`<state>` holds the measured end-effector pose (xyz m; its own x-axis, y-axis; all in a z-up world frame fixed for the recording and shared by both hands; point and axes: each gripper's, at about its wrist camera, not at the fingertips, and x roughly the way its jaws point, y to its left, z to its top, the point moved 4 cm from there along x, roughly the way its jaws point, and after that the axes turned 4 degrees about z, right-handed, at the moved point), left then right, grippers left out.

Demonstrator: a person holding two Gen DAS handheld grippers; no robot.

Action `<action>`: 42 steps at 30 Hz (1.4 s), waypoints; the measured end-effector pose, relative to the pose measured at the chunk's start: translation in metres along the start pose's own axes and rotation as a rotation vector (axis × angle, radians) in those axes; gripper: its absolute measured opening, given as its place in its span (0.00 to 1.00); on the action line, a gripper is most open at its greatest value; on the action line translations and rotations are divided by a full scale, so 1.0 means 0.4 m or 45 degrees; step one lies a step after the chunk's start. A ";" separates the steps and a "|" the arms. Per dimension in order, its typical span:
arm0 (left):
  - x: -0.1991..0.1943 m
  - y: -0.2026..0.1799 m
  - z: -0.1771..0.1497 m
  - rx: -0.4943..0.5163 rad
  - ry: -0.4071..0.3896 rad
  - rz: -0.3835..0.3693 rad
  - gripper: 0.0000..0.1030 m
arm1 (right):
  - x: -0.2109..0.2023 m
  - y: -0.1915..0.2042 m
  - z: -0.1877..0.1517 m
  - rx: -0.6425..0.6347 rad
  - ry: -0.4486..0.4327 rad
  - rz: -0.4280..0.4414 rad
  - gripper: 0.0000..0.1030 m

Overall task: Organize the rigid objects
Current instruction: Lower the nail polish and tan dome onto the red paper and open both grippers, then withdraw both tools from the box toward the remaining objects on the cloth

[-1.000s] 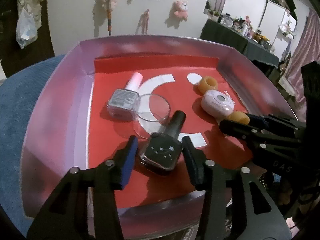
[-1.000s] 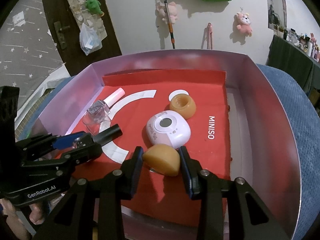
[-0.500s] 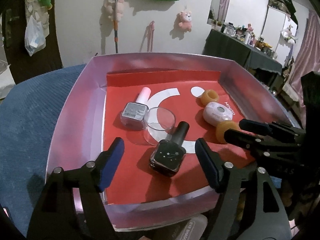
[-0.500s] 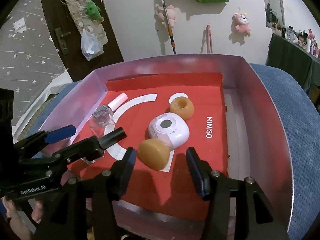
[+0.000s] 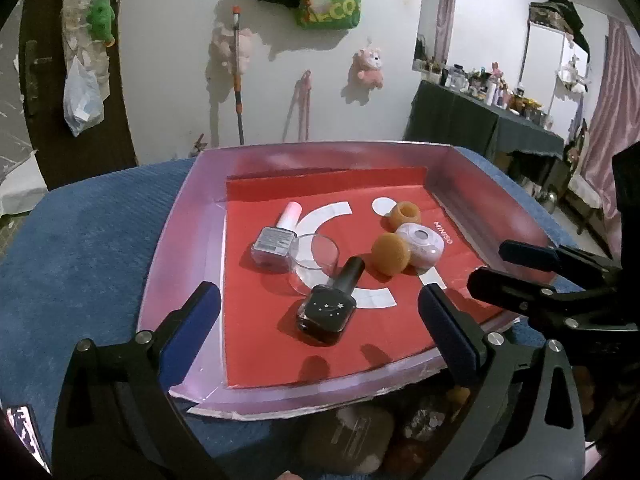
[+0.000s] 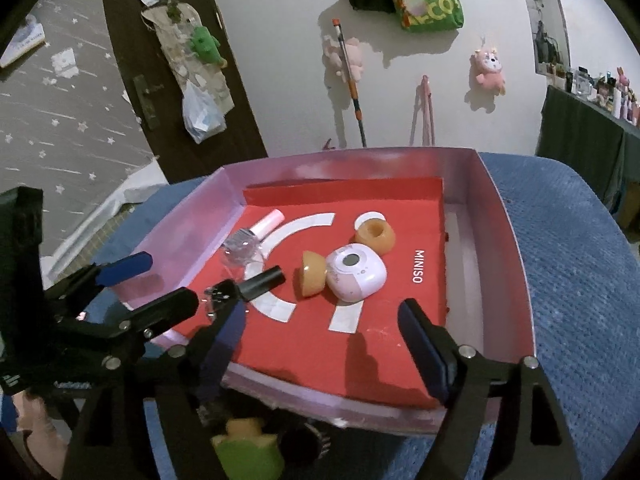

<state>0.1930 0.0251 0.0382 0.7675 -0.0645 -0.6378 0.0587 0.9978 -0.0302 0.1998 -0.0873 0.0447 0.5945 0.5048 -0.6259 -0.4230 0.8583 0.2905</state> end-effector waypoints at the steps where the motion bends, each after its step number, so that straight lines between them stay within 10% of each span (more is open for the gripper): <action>1: -0.006 0.002 -0.001 -0.001 -0.006 0.003 0.98 | -0.006 0.003 0.000 0.000 -0.005 0.003 0.79; 15: -0.067 0.007 -0.027 0.007 -0.069 0.051 1.00 | -0.085 0.051 -0.021 -0.045 -0.082 0.039 1.00; 42: -0.166 -0.021 -0.113 0.001 -0.112 0.136 1.00 | -0.194 0.094 -0.091 -0.062 -0.195 0.075 1.00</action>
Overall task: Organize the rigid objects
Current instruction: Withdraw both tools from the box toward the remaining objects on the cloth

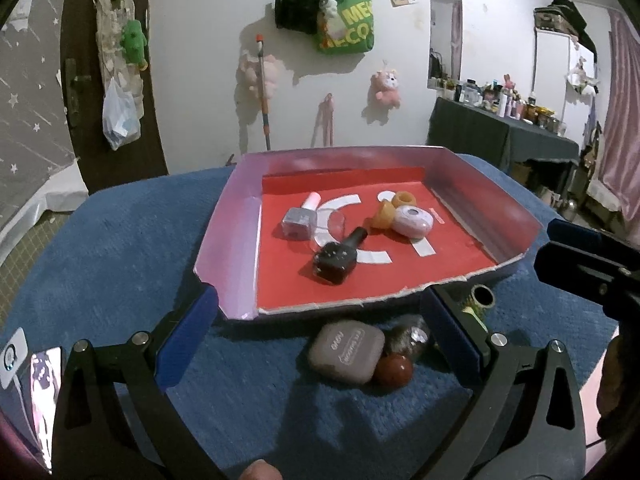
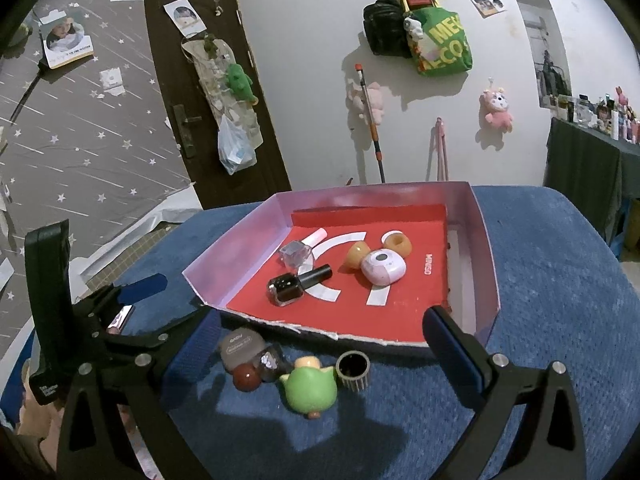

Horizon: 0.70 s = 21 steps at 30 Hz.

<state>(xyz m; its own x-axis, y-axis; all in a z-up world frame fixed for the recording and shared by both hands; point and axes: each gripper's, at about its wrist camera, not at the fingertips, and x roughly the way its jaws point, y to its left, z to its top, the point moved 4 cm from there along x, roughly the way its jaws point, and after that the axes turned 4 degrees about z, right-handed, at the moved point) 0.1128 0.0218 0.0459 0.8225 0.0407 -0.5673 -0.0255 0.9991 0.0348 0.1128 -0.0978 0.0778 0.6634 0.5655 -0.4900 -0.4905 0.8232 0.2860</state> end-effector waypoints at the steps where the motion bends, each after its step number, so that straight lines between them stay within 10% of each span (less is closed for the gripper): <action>1: -0.002 -0.001 -0.005 -0.004 0.004 -0.003 1.00 | -0.001 0.002 -0.003 0.003 0.001 0.000 1.00; 21: 0.013 -0.012 -0.109 -0.045 0.144 -0.035 1.00 | 0.003 0.000 -0.093 0.013 0.060 -0.044 1.00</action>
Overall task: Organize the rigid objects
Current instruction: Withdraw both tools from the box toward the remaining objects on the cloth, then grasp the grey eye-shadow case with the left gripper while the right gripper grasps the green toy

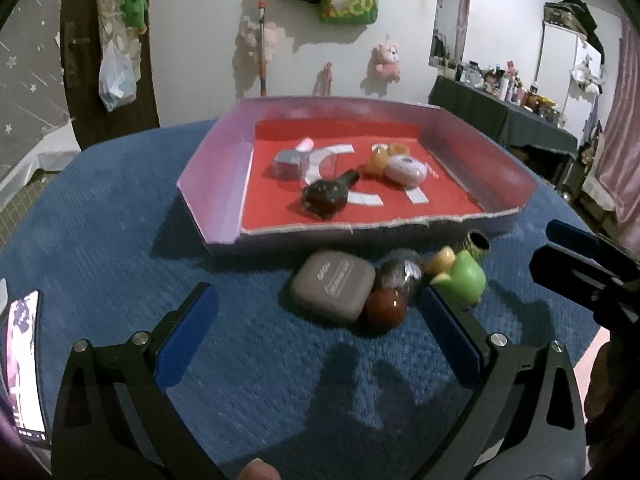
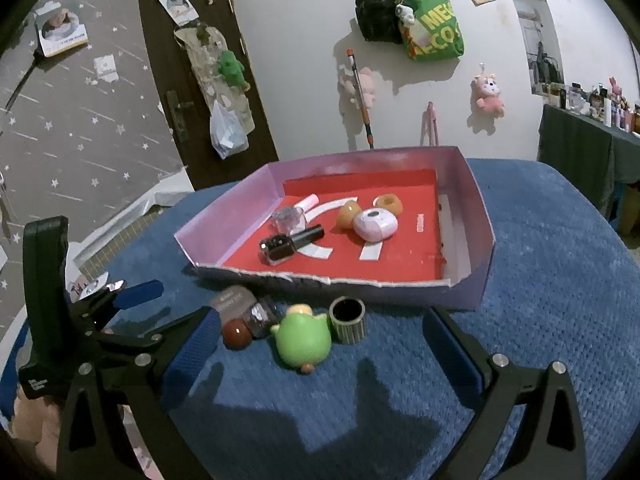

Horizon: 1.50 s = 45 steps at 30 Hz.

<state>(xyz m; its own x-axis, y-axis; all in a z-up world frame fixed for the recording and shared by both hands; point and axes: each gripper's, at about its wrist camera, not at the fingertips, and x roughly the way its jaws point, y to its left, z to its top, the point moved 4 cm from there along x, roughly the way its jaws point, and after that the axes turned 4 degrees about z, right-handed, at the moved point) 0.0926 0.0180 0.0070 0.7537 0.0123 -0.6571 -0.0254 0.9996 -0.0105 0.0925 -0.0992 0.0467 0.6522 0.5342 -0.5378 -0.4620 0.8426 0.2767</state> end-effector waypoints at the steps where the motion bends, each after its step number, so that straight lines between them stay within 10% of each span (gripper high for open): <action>1: 0.003 -0.001 -0.003 0.002 0.006 -0.001 1.00 | 0.005 0.000 -0.007 -0.001 0.011 -0.003 1.00; 18: 0.045 -0.005 -0.043 0.014 0.115 -0.033 1.00 | 0.077 -0.021 -0.091 0.019 0.166 -0.008 1.00; 45: 0.089 0.058 -0.009 0.003 0.150 -0.023 0.98 | 0.141 0.031 -0.072 -0.077 0.237 0.035 0.62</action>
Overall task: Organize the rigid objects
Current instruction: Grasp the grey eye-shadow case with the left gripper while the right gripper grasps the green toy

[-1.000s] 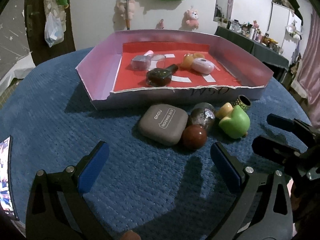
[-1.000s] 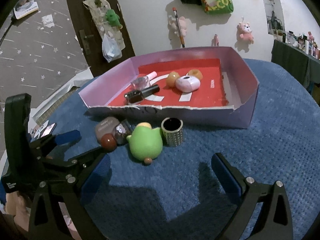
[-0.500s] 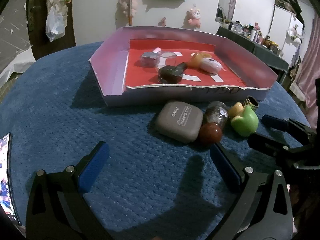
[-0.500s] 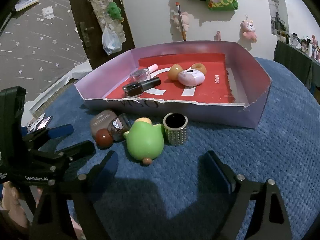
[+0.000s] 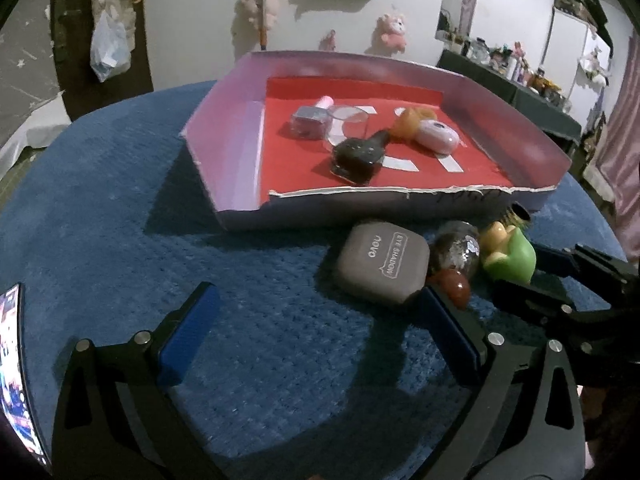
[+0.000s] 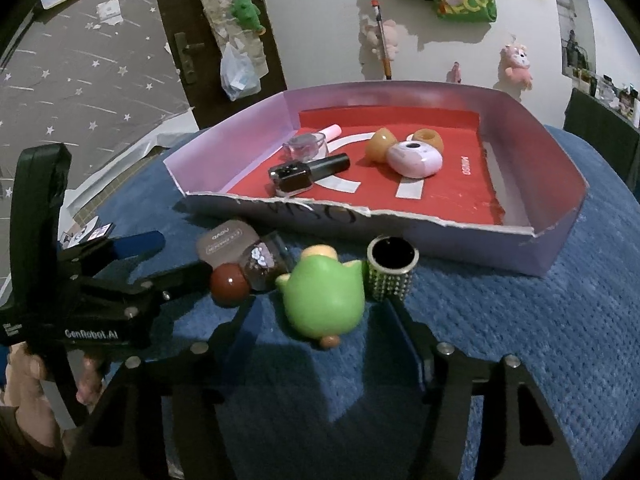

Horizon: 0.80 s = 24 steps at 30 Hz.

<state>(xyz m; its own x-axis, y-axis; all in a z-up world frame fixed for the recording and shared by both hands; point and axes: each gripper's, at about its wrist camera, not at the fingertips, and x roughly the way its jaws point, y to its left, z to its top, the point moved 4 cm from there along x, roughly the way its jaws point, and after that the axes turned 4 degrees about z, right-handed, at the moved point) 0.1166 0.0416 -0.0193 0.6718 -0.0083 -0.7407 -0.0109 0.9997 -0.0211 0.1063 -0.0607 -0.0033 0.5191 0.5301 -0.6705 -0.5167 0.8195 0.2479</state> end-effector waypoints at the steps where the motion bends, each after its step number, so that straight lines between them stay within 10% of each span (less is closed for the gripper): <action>1: 0.004 -0.005 0.002 0.013 0.008 0.006 0.98 | 0.003 0.001 0.003 -0.003 0.003 0.003 0.60; 10: 0.036 -0.028 0.026 0.048 0.066 0.015 0.95 | 0.019 -0.005 0.020 0.009 0.020 0.011 0.56; 19: 0.033 -0.077 0.031 0.127 0.053 -0.014 0.47 | 0.024 -0.002 0.023 -0.002 0.026 -0.005 0.49; 24: 0.015 -0.067 0.022 0.092 0.042 -0.062 0.47 | 0.020 -0.003 0.022 0.015 0.024 0.012 0.48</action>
<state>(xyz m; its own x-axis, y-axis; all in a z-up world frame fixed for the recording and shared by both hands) 0.1274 0.0149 -0.0173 0.6452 -0.0568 -0.7619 0.0758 0.9971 -0.0101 0.1170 -0.0554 -0.0025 0.5012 0.5335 -0.6813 -0.5133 0.8171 0.2623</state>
